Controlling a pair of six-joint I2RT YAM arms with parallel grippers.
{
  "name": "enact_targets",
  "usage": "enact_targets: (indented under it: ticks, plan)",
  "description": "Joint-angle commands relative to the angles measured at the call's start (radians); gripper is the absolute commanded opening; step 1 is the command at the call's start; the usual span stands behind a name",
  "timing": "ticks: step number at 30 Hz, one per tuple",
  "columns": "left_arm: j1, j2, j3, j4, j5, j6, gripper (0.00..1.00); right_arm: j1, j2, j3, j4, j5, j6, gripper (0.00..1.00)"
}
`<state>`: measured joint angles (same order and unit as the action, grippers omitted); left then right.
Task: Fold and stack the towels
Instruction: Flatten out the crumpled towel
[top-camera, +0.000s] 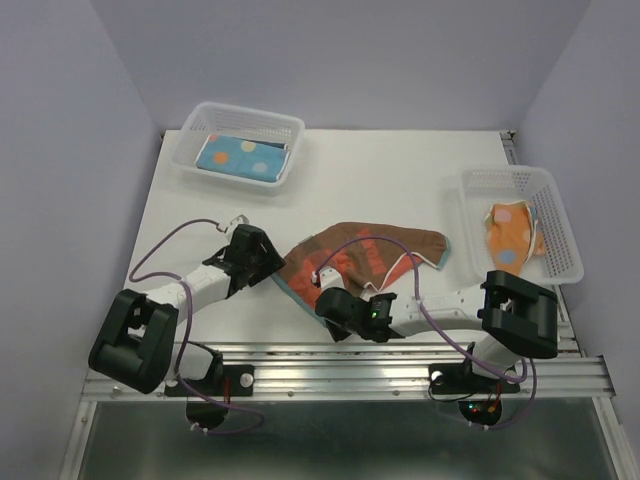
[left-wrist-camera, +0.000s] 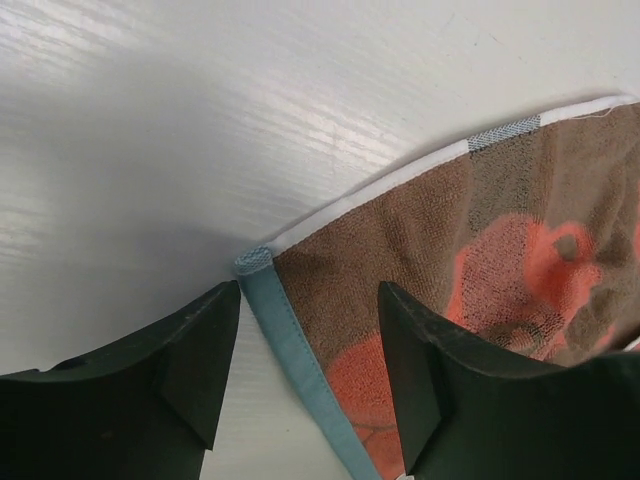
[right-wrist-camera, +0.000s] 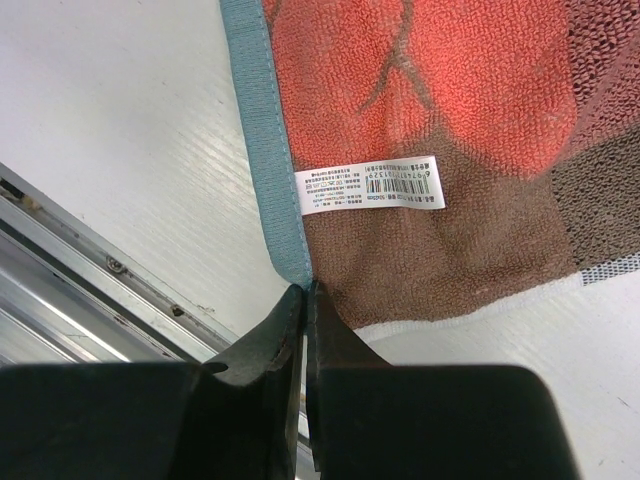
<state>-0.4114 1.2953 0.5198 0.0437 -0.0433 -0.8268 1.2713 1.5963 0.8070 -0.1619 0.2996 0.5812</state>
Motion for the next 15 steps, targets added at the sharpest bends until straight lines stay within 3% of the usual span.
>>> enact_targets:
  ticks: [1, 15]
  plan:
    - [-0.018, 0.05, 0.051, -0.015, -0.017, 0.023, 0.66, 0.003, 0.004, -0.029, 0.042, 0.024, 0.017, 0.02]
    - [-0.067, 0.206, 0.152, -0.066, -0.159, 0.003, 0.63, 0.0, -0.009, -0.04, 0.051, 0.038, 0.016, 0.02]
